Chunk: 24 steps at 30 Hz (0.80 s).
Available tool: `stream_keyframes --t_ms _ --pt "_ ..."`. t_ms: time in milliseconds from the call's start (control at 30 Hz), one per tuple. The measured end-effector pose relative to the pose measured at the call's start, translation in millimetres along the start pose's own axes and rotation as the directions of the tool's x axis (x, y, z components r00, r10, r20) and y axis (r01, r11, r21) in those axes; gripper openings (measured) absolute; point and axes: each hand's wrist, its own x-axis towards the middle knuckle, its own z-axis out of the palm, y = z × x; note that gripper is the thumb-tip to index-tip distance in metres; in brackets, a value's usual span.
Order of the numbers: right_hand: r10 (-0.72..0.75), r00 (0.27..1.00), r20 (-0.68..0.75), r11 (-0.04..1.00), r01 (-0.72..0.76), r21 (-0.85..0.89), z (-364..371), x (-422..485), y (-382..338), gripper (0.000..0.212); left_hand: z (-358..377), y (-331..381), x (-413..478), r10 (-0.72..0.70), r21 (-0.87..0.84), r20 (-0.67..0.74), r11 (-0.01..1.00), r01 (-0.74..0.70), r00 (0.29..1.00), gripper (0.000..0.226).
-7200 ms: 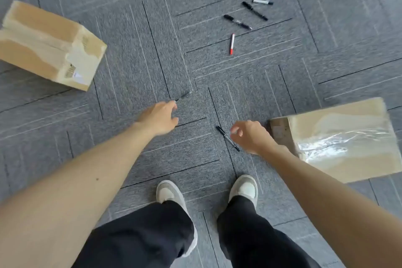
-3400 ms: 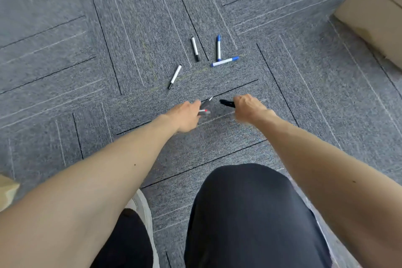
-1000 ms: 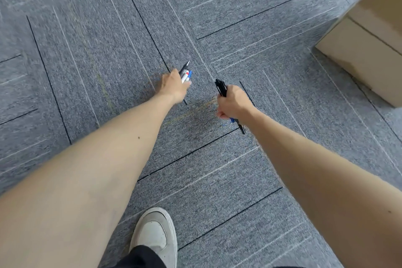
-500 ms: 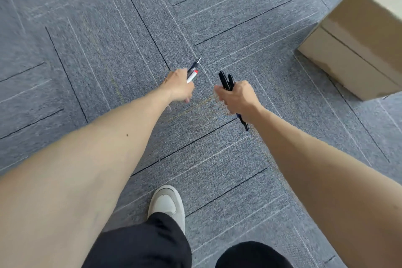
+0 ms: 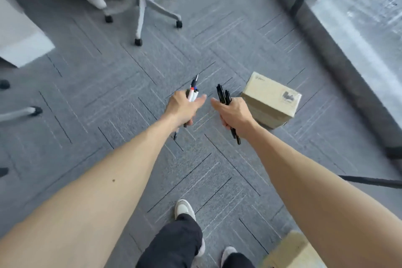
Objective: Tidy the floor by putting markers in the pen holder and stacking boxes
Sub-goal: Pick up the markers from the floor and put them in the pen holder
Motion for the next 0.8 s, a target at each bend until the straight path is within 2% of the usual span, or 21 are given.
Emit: stream_keyframes --t_ms 133,233,433,600,700,800 --pt "-0.020 0.997 -0.070 0.996 0.025 0.080 -76 -67 -86 0.045 -37 126 -60 0.092 -0.009 -0.006 0.996 -0.092 0.996 0.040" --pt "0.007 0.981 -0.192 0.992 0.017 0.123 -138 -116 -128 0.046 -45 203 -103 0.140 -0.021 0.028 0.990 -0.140 0.990 0.044" --pt "0.067 0.921 -0.385 0.967 0.036 0.253 -260 -220 -133 0.046 2 311 -194 0.315 -0.113 0.164 0.947 -0.300 0.935 0.040" --pt "0.096 0.829 -0.551 0.943 0.101 0.317 -348 -339 -83 0.039 87 366 -303 0.473 -0.211 0.358 0.881 -0.424 0.805 0.032" --pt "0.157 0.753 -0.639 0.921 0.121 0.370 -391 -423 -34 0.034 147 386 -379 0.588 -0.264 0.476 0.805 -0.532 0.654 0.019" --pt "0.213 0.675 -0.707 0.886 0.171 0.430 -425 -511 22 0.035 205 396 -464 0.640 -0.303 0.583 0.743 -0.597 0.500 0.014"
